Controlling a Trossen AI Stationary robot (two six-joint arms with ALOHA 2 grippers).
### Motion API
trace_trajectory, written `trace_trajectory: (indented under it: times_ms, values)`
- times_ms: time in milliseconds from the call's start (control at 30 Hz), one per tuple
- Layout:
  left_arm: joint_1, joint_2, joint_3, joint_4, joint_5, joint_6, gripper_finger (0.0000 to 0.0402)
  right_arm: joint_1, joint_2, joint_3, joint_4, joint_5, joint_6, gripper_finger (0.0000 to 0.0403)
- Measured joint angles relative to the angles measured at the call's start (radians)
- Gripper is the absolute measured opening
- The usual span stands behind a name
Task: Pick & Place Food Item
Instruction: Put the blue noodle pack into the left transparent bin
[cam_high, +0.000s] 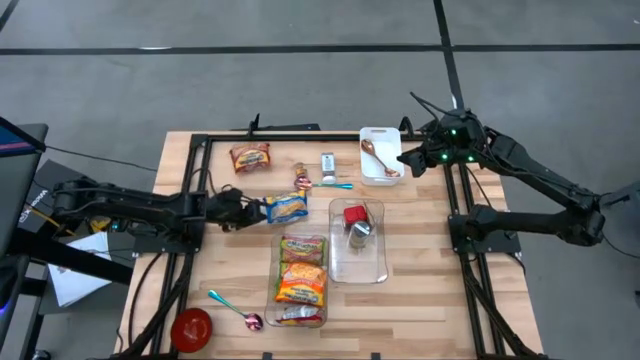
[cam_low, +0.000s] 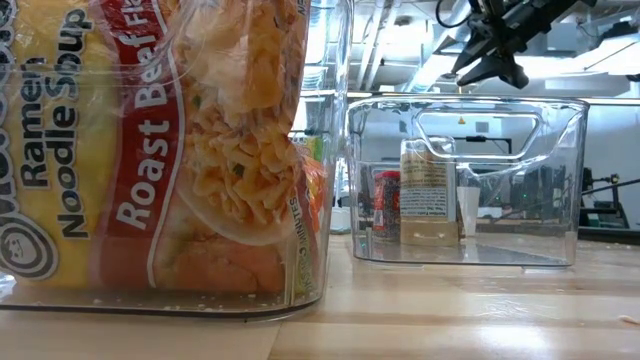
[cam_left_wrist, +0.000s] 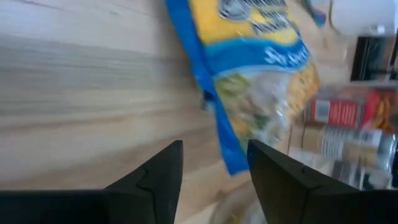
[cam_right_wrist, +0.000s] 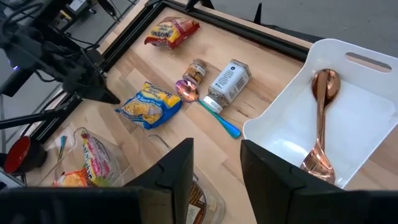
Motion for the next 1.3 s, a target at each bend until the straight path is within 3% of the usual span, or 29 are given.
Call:
trace_trajectory:
  times_ms: [367,967,1133,1300]
  values:
    - [0.0,0.059,-0.08,0.179,-0.063,-0.05,0.0173,-0.001,0.0,0.0,-0.005,0.0,0.008,0.0127]
    - [0.042,0.379,-0.076,0.544,-0.074,-0.054,0.0166,-0.002,0.0,0.0,-0.003,0.034,0.008,0.0127]
    - [0.043,0.411,-0.076,0.569,-0.073,-0.054,0.0126,-0.002,0.0,0.0,-0.003,0.034,0.003,0.0127]
    - [0.045,0.409,-0.077,0.568,-0.074,-0.054,0.0044,-0.002,0.0,0.0,-0.003,0.062,-0.002,0.0127]
